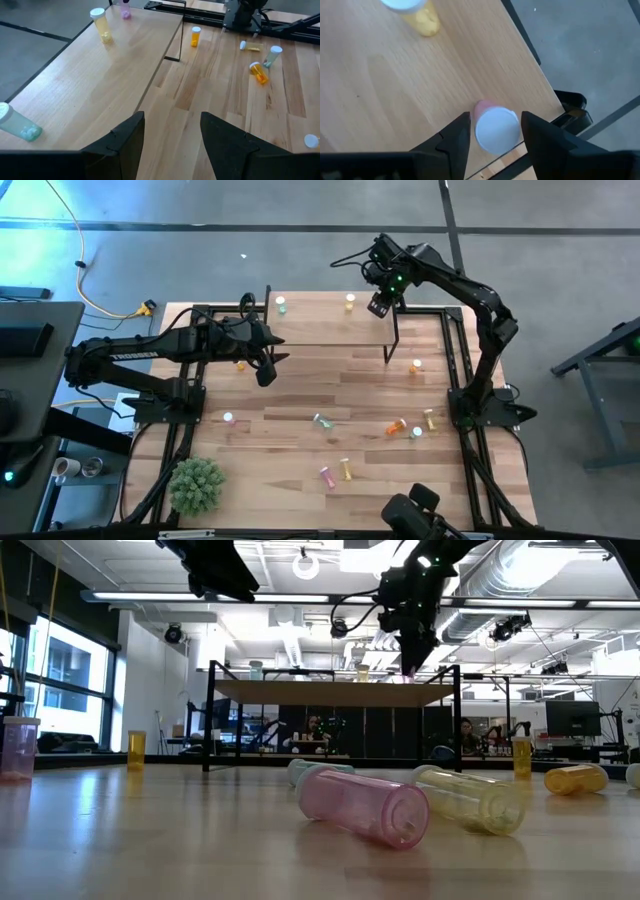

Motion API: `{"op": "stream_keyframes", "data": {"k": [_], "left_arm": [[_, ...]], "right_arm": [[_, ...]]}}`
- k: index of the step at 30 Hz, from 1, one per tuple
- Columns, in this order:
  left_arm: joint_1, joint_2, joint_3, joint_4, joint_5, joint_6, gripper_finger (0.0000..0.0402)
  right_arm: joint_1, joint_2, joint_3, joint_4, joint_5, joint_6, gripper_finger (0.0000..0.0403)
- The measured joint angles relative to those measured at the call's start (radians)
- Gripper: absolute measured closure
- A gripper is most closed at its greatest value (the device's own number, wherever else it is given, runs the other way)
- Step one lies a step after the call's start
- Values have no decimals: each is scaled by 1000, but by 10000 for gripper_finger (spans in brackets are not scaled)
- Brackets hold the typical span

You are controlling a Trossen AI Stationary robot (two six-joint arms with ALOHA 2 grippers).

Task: Pick and place medicine bottles onto shelf by color
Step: Put the top left orange pill bottle on the shelf

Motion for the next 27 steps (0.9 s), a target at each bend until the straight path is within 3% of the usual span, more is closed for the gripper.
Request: {"op": "stream_keyframes", "data": {"k": [16,27], "left_arm": [[0,0,0,-11,-4,0,218],[0,0,0,-194,-131,-127,218]], "right_arm": [[0,-13,2,68,-4,-33,235],[0,-109,3,118,-3,-61,235]]}}
